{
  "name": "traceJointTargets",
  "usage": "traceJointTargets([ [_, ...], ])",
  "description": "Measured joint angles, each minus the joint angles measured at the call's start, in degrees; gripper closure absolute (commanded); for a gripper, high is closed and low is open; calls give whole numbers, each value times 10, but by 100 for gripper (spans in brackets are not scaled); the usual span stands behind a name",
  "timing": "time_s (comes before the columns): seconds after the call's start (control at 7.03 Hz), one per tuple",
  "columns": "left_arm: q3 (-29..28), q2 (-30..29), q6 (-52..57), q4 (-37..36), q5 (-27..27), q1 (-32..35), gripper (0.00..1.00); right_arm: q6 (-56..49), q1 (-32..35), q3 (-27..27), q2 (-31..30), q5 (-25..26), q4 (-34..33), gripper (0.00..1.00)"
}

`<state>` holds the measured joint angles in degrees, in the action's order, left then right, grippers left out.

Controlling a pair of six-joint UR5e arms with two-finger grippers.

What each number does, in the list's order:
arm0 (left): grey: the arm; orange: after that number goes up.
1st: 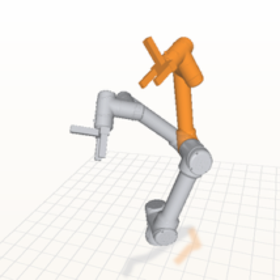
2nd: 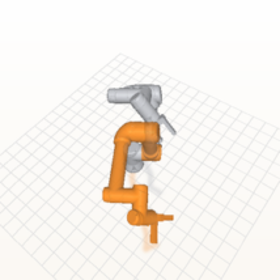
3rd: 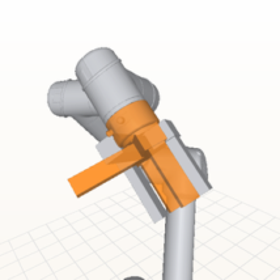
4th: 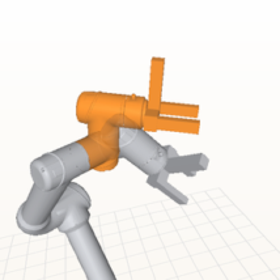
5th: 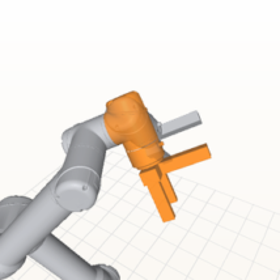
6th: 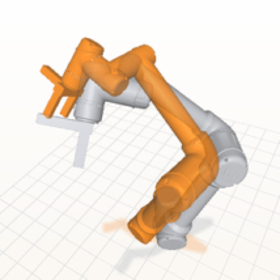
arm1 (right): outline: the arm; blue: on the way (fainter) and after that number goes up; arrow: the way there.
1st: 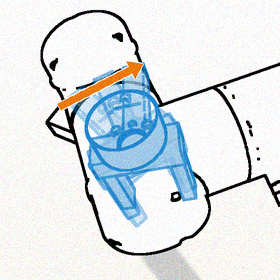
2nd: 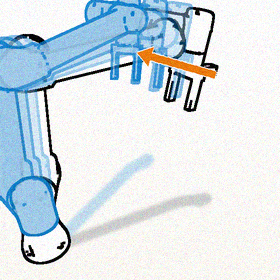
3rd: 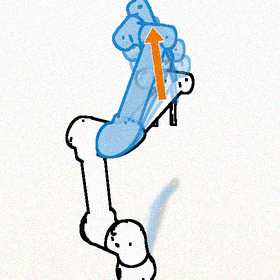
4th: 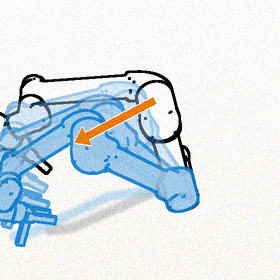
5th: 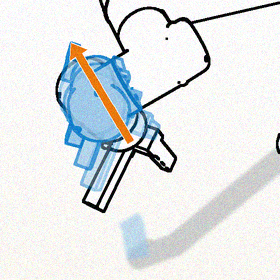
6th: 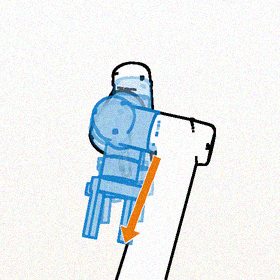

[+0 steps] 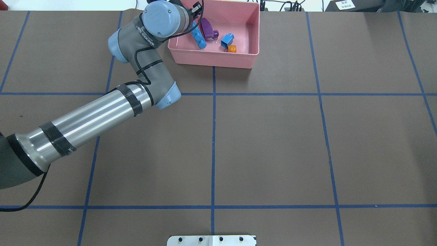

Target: Put all blocks into box

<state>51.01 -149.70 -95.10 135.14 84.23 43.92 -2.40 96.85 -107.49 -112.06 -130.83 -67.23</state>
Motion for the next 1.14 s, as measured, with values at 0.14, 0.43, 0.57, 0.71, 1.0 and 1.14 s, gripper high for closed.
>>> traceJointTargets([
  [0.14,13,1,2,-3,3,-1,0,0,0,0,24,-4,-18,100],
  [0.43,60,7,2,-32,34,1,0,0,-1,0,102,-17,-79,100],
  [0.57,97,20,2,-62,55,4,0,3,-7,2,154,-21,-120,100],
  [0.71,138,41,4,-93,77,8,0,19,-24,3,209,-23,-152,100],
  [1.0,218,92,39,-156,123,27,0,66,-81,24,316,-21,-178,100],
  [1.14,255,116,72,-195,138,39,0,91,-110,42,368,-18,-178,100],
])
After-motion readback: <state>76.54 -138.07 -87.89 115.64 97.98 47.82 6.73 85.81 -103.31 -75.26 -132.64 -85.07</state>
